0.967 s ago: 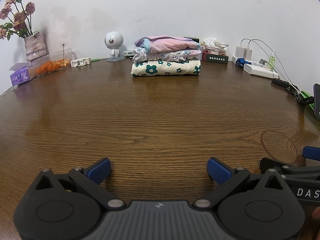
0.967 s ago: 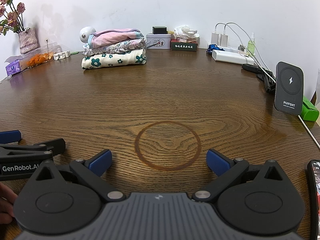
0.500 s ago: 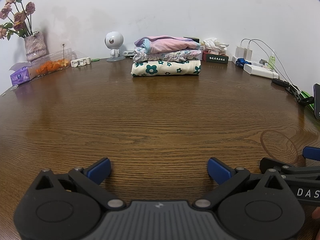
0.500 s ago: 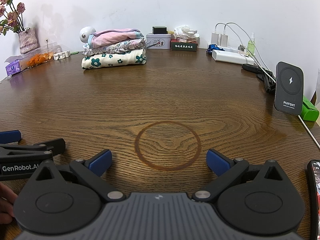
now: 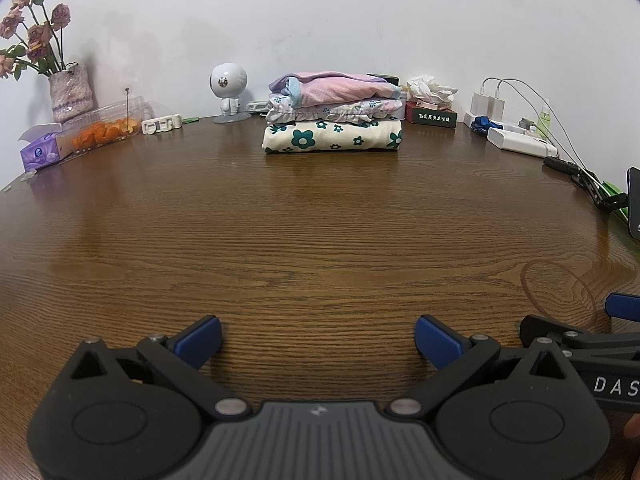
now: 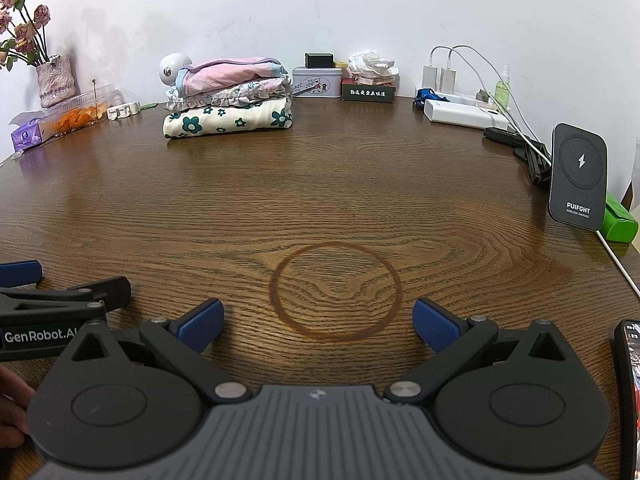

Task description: Fold clothes

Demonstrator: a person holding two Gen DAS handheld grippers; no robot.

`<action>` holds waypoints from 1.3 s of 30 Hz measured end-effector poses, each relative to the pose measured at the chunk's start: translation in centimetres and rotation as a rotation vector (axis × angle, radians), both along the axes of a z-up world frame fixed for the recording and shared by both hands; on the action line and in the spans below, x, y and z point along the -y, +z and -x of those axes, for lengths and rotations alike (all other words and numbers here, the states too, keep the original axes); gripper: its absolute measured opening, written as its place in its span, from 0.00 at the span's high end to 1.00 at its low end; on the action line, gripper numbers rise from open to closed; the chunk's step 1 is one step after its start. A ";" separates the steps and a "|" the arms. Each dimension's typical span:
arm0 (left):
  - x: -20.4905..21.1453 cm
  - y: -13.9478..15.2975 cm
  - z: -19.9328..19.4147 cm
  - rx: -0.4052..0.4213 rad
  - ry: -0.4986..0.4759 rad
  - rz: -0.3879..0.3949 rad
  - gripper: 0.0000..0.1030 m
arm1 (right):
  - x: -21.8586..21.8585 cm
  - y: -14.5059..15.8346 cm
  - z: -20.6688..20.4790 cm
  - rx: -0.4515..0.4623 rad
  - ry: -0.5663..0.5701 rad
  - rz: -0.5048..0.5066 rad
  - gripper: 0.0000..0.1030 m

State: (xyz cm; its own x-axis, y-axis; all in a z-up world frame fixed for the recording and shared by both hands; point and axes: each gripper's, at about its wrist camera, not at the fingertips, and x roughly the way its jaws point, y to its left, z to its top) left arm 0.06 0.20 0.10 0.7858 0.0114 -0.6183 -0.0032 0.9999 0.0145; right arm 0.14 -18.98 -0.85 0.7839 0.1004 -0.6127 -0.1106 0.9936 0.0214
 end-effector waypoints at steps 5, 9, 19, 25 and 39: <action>0.0 0.0 0.0 0.000 0.000 0.000 0.00 | 0.0 0.0 0.0 0.000 0.000 0.000 0.01; 0.0 0.0 0.0 0.000 0.000 0.000 0.00 | 0.0 0.0 0.0 0.000 0.000 0.000 0.01; 0.1 -0.1 0.0 0.000 0.001 -0.001 0.00 | 0.0 0.0 0.0 0.000 0.000 0.000 0.01; 0.2 -0.2 0.0 0.000 0.002 -0.001 0.00 | 0.1 0.0 -0.1 0.000 0.000 0.000 0.01; 0.1 -0.1 0.1 0.000 0.002 -0.001 0.00 | 0.0 -0.1 0.1 0.002 0.000 0.000 0.01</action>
